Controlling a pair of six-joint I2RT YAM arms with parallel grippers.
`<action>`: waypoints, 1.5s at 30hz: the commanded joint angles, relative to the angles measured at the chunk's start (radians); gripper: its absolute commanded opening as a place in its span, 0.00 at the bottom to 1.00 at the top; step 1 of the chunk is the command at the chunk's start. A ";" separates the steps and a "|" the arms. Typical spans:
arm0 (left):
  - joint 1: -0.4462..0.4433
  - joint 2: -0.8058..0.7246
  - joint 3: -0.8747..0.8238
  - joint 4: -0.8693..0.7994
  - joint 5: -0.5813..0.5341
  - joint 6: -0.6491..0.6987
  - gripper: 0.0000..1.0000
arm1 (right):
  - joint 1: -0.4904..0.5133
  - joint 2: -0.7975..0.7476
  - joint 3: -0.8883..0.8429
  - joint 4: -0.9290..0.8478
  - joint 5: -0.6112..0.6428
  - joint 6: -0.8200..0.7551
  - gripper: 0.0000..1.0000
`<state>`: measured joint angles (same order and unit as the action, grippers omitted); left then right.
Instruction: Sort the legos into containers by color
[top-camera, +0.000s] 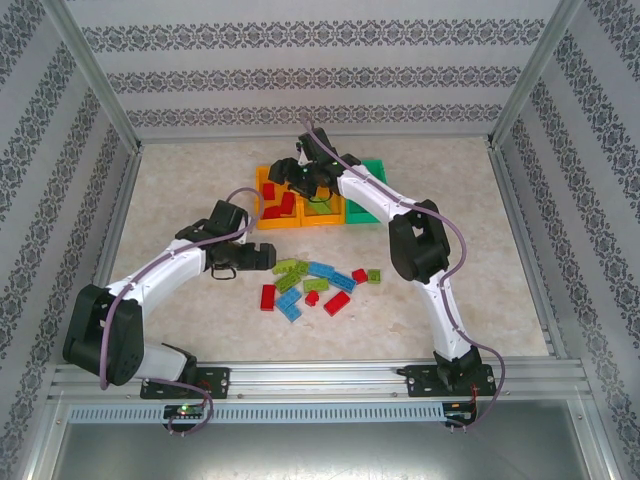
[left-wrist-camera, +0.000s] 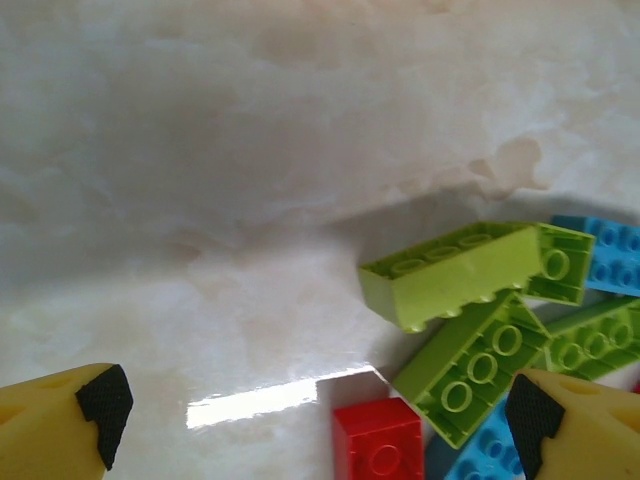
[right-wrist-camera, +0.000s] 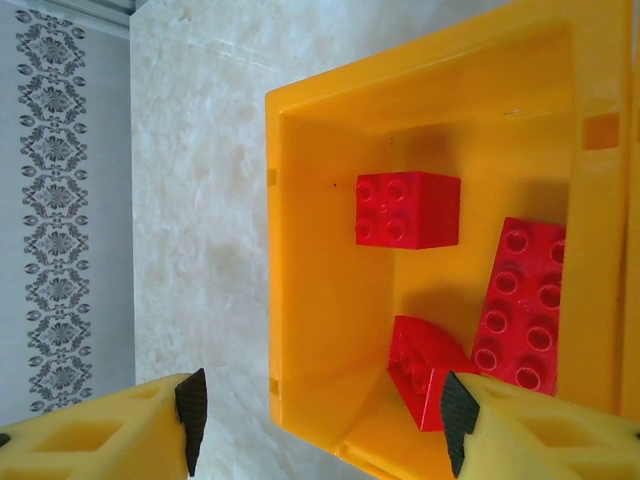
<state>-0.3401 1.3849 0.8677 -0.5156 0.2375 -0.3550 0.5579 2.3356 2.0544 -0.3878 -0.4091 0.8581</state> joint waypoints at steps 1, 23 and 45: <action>-0.039 0.006 0.004 0.052 0.057 0.018 0.96 | -0.004 -0.022 0.006 -0.013 0.000 -0.036 0.67; -0.175 0.201 0.176 -0.131 -0.191 0.512 0.92 | -0.222 -0.484 -0.584 0.041 0.087 -0.149 0.72; -0.195 0.327 0.239 -0.108 -0.067 0.722 0.85 | -0.416 -0.691 -0.884 0.076 0.088 -0.170 0.74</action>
<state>-0.5182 1.7065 1.0889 -0.5949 0.1402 0.3157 0.1520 1.6798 1.1866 -0.3351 -0.3294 0.7025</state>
